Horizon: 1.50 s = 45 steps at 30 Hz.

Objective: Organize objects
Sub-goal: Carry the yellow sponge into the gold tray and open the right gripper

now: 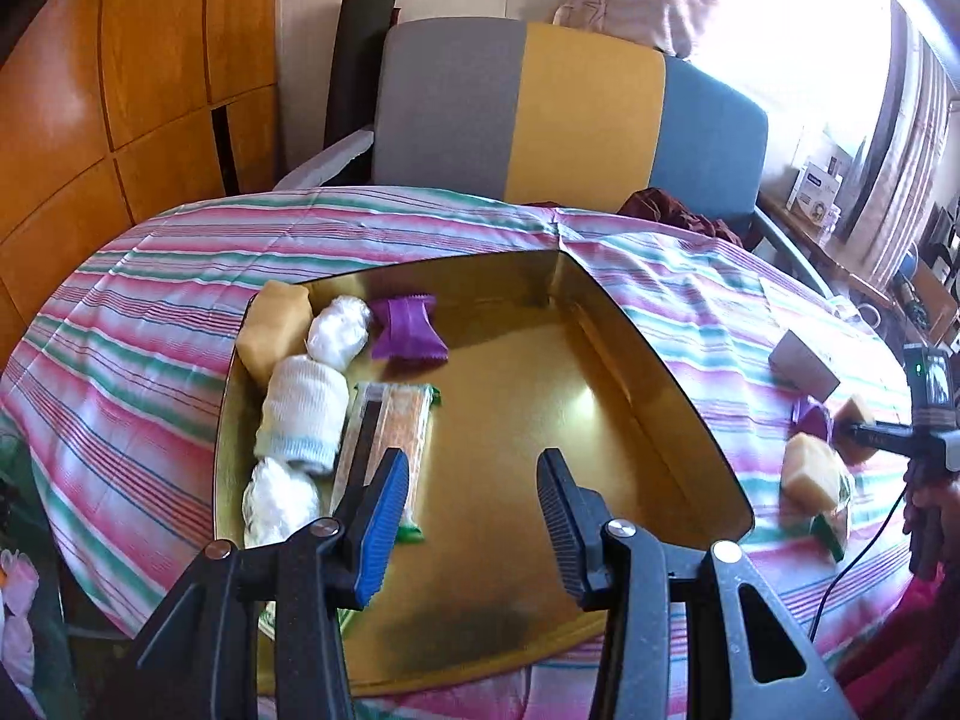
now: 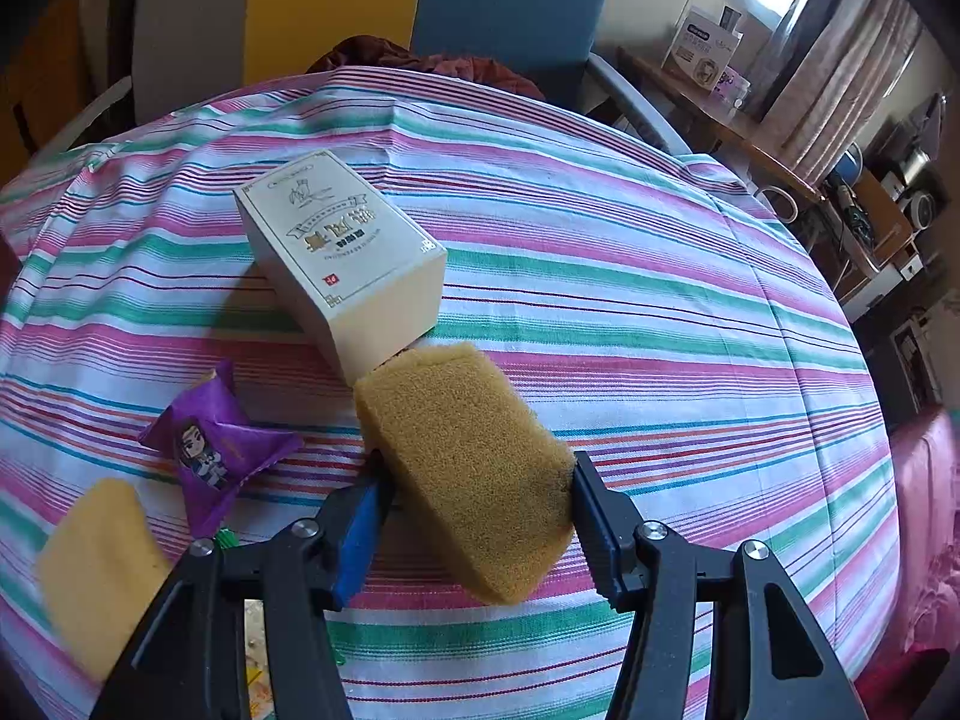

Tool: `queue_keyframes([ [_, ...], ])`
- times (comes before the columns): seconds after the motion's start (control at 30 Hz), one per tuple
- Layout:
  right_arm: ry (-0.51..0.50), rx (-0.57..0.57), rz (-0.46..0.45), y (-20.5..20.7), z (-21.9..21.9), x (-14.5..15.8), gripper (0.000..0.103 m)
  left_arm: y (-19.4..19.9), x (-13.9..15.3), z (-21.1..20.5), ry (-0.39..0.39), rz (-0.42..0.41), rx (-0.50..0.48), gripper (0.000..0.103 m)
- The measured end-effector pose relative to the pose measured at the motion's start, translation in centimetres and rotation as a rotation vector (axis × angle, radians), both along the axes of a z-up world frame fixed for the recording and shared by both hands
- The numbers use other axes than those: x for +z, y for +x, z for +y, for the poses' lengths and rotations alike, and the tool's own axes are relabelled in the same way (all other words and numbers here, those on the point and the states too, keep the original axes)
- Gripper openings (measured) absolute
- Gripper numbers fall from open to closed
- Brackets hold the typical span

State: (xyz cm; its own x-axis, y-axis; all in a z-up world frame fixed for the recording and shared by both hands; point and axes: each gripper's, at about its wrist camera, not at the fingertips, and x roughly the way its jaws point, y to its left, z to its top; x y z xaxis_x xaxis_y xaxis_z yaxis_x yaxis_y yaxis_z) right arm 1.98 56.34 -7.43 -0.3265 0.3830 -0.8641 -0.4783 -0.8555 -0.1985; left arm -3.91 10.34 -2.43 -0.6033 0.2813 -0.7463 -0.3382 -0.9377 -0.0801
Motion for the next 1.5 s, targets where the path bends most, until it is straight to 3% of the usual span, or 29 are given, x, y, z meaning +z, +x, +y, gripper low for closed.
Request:
queue_keyframes([
  [0.57,-0.043,-0.060,0.049,0.6,1.0,0.4,0.057,1.9,-0.6,-0.5,0.009,-0.010,-0.022,0.045],
  [0.8,-0.125,-0.125,0.234,2.1,0.7,4.9,0.057,1.8,-0.7,-1.4,0.019,-0.016,-0.010,0.045],
  [1.0,-0.218,0.048,0.312,-0.6,-5.9,8.6,0.057,1.5,-0.8,-2.3,0.037,-0.024,0.006,0.045],
  [1.17,-0.313,0.292,0.319,-5.3,-16.0,10.4,0.058,1.3,-0.9,-4.1,0.054,-0.031,0.042,0.045],
  [1.33,-0.395,0.473,0.256,-10.7,-25.5,9.1,0.058,0.8,-1.2,-6.4,0.070,-0.042,0.095,0.045],
  [1.5,-0.431,0.480,0.158,-16.1,-30.7,5.6,0.059,0.1,-2.1,-8.0,0.084,-0.070,0.135,0.045],
])
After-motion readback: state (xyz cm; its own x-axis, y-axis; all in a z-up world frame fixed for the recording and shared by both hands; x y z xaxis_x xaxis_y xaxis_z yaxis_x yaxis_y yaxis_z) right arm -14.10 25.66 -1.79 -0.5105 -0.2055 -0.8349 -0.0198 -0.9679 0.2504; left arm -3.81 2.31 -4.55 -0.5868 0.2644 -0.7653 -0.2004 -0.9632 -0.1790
